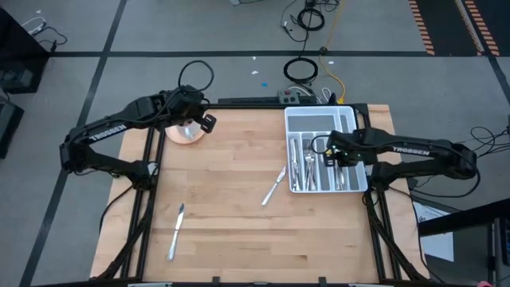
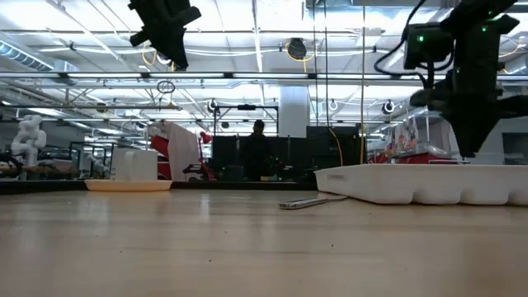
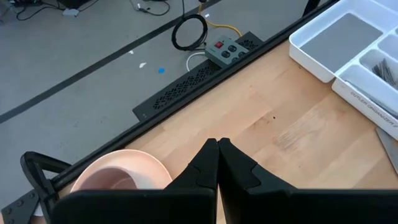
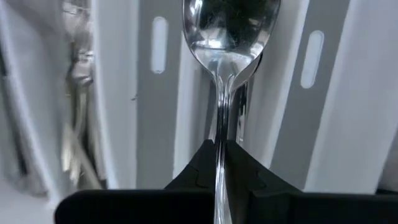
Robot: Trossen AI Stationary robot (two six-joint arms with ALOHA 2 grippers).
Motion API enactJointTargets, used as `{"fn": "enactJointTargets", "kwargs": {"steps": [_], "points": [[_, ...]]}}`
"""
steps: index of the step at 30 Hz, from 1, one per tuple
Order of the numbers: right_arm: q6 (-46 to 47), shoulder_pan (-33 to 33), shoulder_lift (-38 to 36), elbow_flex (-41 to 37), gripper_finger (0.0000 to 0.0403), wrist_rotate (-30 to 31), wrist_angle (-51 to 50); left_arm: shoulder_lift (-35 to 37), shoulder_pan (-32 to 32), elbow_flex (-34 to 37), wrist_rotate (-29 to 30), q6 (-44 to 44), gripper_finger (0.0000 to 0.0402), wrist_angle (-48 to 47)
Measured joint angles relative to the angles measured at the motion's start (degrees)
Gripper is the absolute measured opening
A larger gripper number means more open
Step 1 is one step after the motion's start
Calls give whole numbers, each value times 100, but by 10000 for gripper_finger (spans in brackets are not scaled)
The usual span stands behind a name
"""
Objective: Sort silverware
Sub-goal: Put the silver spoon into the silverware rack, then put the silver table knife into the silverware rack
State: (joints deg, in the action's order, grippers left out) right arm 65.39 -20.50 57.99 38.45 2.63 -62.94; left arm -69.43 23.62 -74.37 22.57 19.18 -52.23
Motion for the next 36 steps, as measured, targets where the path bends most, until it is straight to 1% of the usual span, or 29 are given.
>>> {"fn": "enactJointTargets", "kwargs": {"steps": [5,8,12,15,19,23,26,31,33,36], "points": [[2,-18,146,-396,0,-64,651,-187,0,0,-70,-4,5,53],[72,-18,231,-570,0,-72,836,-345,0,0,-151,-4,5,52],[205,-18,307,-611,0,165,833,-520,0,0,-177,1,5,26],[188,-18,306,-612,5,400,860,-537,0,0,-439,19,5,32],[244,-18,306,-612,44,481,857,-537,0,0,-605,400,5,50],[261,-18,306,-612,93,476,859,-537,-53,0,-630,568,5,53],[260,-17,306,-612,119,458,867,-537,-161,0,-717,604,5,90],[162,-1,226,-522,137,459,859,-537,-612,0,-1095,756,5,297],[-20,-1,157,-360,138,461,860,-537,-872,0,-1218,765,5,605],[-230,-1,111,-50,139,522,762,-543,-1211,0,-1250,1040,5,1232]]}}
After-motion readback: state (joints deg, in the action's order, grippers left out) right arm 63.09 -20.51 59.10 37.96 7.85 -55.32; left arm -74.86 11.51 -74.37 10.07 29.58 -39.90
